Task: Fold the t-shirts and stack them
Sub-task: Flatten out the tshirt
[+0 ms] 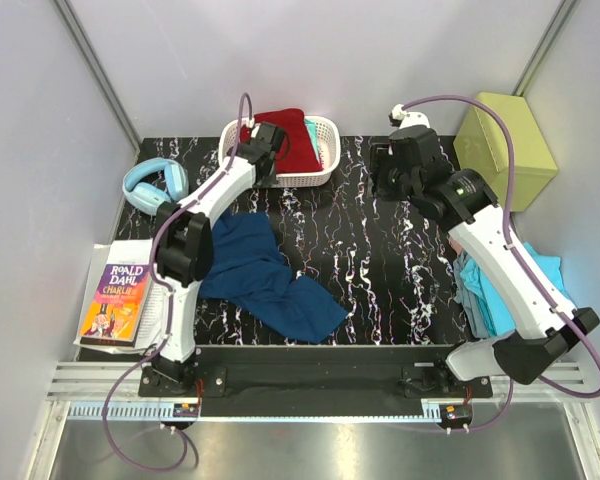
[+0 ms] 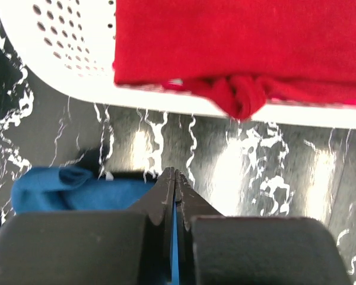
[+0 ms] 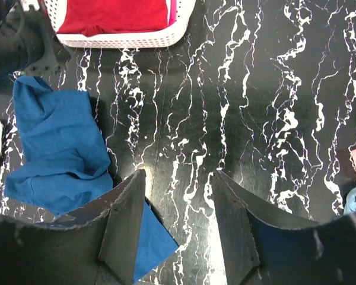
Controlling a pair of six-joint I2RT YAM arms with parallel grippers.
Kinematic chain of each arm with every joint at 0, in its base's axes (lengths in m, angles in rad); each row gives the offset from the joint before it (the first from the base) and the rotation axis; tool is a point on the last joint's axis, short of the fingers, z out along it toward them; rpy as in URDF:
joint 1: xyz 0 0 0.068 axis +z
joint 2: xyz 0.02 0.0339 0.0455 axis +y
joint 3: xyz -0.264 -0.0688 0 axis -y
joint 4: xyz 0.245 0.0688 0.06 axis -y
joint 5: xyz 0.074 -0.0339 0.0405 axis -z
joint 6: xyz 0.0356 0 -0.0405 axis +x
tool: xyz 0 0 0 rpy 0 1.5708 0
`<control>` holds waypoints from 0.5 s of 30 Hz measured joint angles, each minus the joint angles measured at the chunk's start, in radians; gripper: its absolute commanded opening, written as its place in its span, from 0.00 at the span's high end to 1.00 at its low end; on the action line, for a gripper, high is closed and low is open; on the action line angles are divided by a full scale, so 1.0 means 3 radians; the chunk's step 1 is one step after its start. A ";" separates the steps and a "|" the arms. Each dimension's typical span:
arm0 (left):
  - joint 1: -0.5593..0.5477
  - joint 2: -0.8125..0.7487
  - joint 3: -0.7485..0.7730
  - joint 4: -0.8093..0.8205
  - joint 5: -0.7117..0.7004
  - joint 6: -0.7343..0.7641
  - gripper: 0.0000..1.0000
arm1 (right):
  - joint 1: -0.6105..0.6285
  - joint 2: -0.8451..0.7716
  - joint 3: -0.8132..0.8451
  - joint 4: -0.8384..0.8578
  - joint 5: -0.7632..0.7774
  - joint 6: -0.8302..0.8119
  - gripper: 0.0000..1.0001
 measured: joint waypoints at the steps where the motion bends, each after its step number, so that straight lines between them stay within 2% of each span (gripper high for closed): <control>1: 0.0009 0.0055 0.0065 -0.0013 0.0005 0.0000 1.00 | 0.0000 -0.0017 -0.0017 -0.0006 -0.0001 0.0000 0.44; 15: 0.0141 0.0415 0.0228 -0.0154 0.0118 -0.0009 1.00 | 0.0000 -0.0220 -0.0216 -0.0074 0.0000 0.0015 0.42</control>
